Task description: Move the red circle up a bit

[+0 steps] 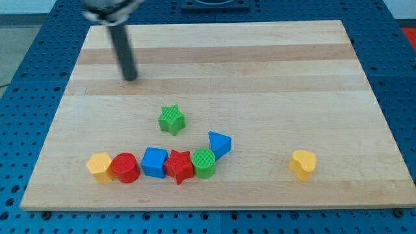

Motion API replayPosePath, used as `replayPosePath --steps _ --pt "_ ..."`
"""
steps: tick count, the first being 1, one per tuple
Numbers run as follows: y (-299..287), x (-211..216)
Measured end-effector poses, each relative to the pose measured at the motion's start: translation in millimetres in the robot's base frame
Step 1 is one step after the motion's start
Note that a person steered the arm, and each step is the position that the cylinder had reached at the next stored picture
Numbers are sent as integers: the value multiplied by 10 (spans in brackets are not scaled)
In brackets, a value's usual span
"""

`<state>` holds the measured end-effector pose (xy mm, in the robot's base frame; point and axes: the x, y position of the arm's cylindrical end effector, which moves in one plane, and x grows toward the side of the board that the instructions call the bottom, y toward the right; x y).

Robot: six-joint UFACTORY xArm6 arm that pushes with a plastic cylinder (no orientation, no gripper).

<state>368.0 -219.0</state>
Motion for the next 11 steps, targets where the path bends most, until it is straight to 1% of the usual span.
replayPosePath --steps 1,2,3,4,5,6,8,9,11 --pt "-852 503" --pt "-850 782" --pt "-753 1381" --pt "-477 1909" --pt "-71 2481" --pt "67 2507" --pt "804 2507" --pt "763 2347" --pt "500 1810"
